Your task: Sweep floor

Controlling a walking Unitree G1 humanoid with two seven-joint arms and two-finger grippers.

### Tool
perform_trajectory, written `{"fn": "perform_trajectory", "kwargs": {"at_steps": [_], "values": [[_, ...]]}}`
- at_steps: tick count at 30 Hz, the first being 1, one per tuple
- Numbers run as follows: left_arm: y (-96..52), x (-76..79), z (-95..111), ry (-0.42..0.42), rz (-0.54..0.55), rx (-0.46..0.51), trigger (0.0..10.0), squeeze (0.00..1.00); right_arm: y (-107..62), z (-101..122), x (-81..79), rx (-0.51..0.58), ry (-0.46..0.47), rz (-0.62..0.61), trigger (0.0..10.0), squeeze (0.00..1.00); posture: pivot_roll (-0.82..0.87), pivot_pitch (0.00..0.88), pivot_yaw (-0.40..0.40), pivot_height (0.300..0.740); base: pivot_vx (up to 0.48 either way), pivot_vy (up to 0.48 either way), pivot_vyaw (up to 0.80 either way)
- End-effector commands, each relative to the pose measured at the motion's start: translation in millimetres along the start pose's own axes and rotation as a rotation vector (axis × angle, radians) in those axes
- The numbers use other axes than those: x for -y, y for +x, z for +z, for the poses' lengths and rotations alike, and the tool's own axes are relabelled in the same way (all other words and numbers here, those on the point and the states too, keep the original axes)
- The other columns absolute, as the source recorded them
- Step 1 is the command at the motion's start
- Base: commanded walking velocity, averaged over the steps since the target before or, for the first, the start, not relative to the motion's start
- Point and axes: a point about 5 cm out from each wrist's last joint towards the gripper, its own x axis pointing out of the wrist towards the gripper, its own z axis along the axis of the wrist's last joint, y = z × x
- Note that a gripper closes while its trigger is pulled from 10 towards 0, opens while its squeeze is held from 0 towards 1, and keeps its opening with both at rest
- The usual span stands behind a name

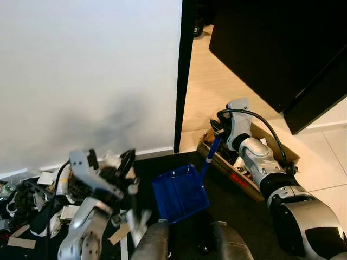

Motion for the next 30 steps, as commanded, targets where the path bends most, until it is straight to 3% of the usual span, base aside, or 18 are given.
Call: {"fn": "perform_trajectory", "kwargs": {"at_steps": [1,7,8,12,14,16,20,22,26,30], "values": [[2.3,10.4,-3,-0.059,-0.047,0.012,10.0,0.0,-2.1,-7,1.4,-0.041,0.004,0.004,10.0,0.0,0.25,0.239,-0.049,0.74,0.0,0.0,0.0],[9.2,12.8,3,-0.125,-0.033,0.06,10.0,0.0,-2.9,-8,3.1,-0.041,0.011,0.002,10.0,0.0,0.26,0.235,-0.05,0.74,0.0,0.0,0.0],[11.5,12.8,12,-0.14,-0.034,0.09,10.0,0.0,-2.9,-8,3.3,-0.043,0.014,0.001,10.0,0.0,0.27,0.234,-0.05,0.74,0.0,0.0,0.0],[11.4,11.6,23,-0.117,-0.045,0.107,10.0,0.0,-2.8,-8,3.2,-0.043,0.016,0.0,10.0,0.0,0.27,0.233,-0.049,0.74,0.0,0.0,0.0],[7.1,7.5,44,-0.031,-0.07,0.11,10.0,0.0,-2.5,-8,2.6,-0.044,0.013,0.001,10.0,0.0,0.27,0.232,-0.048,0.74,0.0,0.0,0.0],[7.1,7.5,44,-0.031,-0.07,0.11,10.0,0.0,-2.5,-8,2.6,-0.044,0.013,0.001,10.0,0.0,0.27,0.232,-0.048,0.74,0.0,0.0,0.0],[-1.6,2.5,69,0.063,-0.084,0.103,10.0,0.0,-1.5,-9,-0.1,-0.062,-0.019,0.009,10.0,0.0,0.3,0.236,-0.042,0.74,0.0,0.0,0.0],[-1.6,2.5,69,0.063,-0.084,0.103,10.0,0.0,-1.5,-9,-0.1,-0.062,-0.019,0.009,10.0,0.0,0.3,0.236,-0.042,0.74,0.0,0.0,0.0],[-22.1,-8.6,92,0.215,-0.052,0.01,10.0,0.0,-0.6,-13,-5.6,-0.082,-0.039,0.016,10.0,0.0,0.3,0.242,-0.036,0.74,0.0,0.0,0.0],[-30.0,-14.5,99,0.259,-0.019,-0.011,10.0,0.0,-1.2,-14,-6.4,-0.084,-0.036,0.017,10.0,0.0,0.31,0.244,-0.034,0.74,0.0,0.0,0.0]]}}
